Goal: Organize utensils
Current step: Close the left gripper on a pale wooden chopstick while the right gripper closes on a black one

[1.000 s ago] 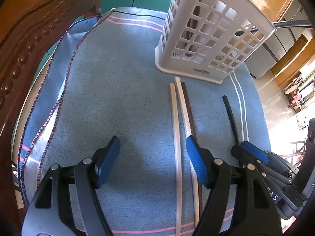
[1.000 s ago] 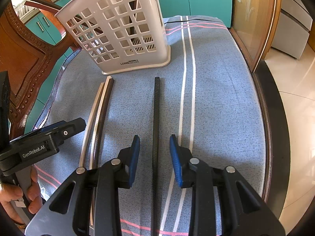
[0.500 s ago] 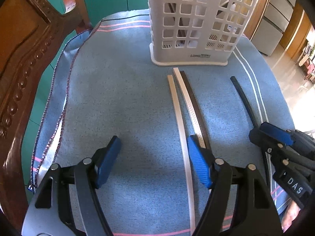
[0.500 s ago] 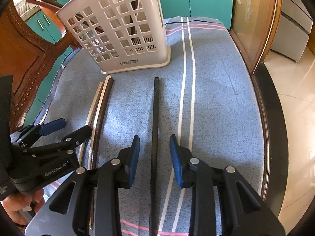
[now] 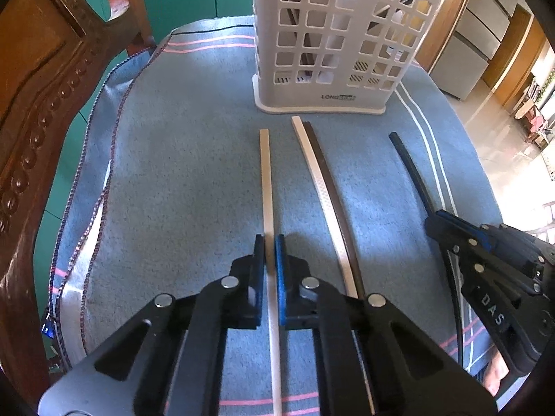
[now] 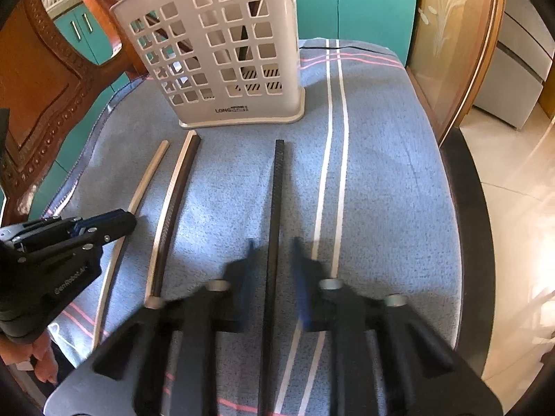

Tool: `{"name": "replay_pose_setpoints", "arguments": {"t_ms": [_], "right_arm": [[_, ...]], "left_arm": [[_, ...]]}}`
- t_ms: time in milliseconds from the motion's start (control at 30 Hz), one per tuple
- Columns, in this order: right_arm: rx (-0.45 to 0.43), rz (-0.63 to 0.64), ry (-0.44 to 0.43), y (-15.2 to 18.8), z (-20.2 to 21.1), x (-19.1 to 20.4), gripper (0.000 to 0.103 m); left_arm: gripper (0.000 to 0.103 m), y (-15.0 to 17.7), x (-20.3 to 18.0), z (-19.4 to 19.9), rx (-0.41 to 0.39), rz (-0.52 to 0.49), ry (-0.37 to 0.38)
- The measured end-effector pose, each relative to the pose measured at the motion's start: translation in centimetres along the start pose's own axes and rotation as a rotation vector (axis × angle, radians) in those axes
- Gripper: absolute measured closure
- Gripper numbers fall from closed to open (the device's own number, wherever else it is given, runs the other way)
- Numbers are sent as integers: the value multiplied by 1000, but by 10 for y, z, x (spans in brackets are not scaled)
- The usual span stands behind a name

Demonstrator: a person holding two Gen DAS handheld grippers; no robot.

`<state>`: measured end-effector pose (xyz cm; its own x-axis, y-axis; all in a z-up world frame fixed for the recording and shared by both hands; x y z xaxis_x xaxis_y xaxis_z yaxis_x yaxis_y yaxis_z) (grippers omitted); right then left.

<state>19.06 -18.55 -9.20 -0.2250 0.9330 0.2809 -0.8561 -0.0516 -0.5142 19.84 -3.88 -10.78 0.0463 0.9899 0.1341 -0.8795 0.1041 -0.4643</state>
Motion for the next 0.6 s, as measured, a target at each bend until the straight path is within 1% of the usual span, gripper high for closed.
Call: {"name": "replay_pose_setpoints", "arguments": {"t_ms": [133,233,333,367,400,433,467,500,567,600], "right_arm": [[28,4,-22,0,0,2,96],[66,21,-74,0,1,9,97],[56,44,-74,-1,4,13,96],[53,49,-66,-1,4,14,92],[46,53,-53,-3,4,15,89],[44,52,-47,-4,3,15,82],[46,50,-45,-5,2,16,77],[49,49,-42,-7,-1,16,77],[65,56,-35,-13,-7,17,76],[76,61,-23,-17,-12,17,76]], "left_arm": [[96,7,3,-1,24,11,46],[96,15,9,2,49,40,115],[96,17,12,3,39,58,117],[96,15,13,3,35,63,113],[94,12,14,1,34,68,103],[91,8,15,-1,36,66,97],[83,4,14,-4,39,66,89],[76,0,12,-7,40,63,79],[71,-14,8,-13,30,38,56],[71,-22,6,-16,29,27,45]]}}
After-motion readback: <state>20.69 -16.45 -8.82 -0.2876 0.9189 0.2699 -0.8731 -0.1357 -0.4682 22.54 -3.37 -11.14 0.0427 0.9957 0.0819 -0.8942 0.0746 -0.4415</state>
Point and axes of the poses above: each gripper's, at about its wrist camera, not at the fingertips, and z roughly against the way its jaws point, x to its left, y to its underside, the point moved 3 cm from there along -z, roughly the way its jaws point, and after that the axes turned 13 degrees about -y, right-handed, at the moved point
